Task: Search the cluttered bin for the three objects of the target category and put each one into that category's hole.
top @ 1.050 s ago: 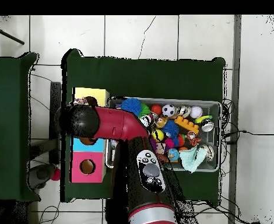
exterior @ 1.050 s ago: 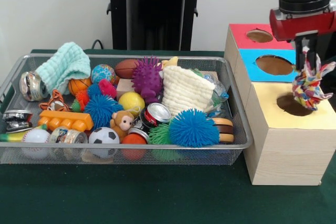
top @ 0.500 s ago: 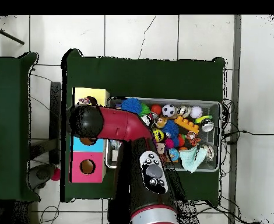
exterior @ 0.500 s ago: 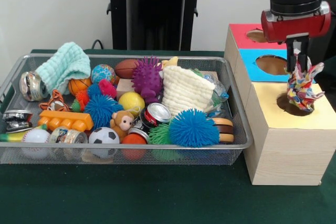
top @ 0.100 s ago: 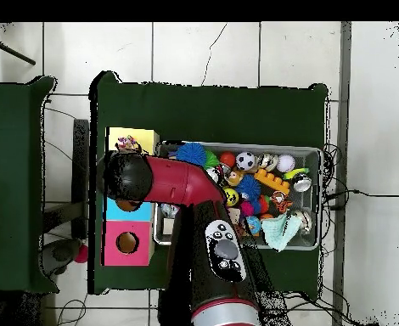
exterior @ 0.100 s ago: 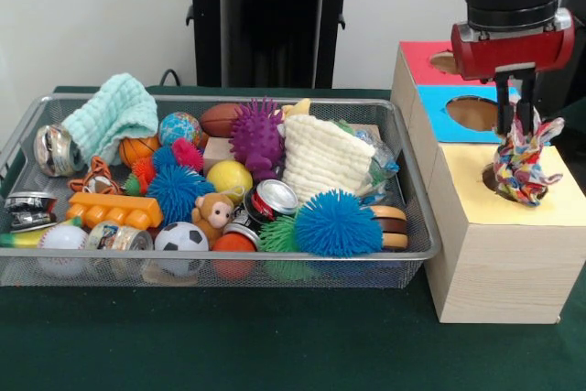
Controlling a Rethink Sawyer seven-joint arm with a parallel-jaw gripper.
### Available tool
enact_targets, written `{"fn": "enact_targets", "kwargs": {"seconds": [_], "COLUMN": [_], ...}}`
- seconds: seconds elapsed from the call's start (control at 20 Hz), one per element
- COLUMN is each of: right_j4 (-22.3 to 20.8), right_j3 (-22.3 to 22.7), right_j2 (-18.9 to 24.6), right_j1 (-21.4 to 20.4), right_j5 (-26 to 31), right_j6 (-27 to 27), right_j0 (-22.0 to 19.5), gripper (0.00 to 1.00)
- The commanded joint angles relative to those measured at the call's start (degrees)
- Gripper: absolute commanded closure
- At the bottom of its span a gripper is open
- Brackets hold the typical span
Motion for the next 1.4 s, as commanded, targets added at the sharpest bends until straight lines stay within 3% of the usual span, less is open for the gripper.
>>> {"fn": "enact_targets", "kwargs": {"seconds": [0.05,0.5,0.55,0.8,1.05,1.4], "right_j4": [-4.0,-3.5,-3.2,-4.4,-4.0,-1.9], "right_j3": [1.6,2.5,2.6,1.8,0.1,-0.9], "right_j2": [-1.2,-1.1,-1.1,-1.7,-3.8,-4.6], "right_j1": [3.3,3.4,3.4,3.0,2.8,2.8], "right_j5": [-4.1,-2.9,-2.2,2.4,6.6,7.6], "right_j6": [6.9,6.2,6.2,4.1,5.2,7.9], "right_j0": [-0.4,-0.8,-0.8,-0.3,0.9,1.9], "gripper": [1.00,1.00,0.00,0.00,0.00,0.00]}}
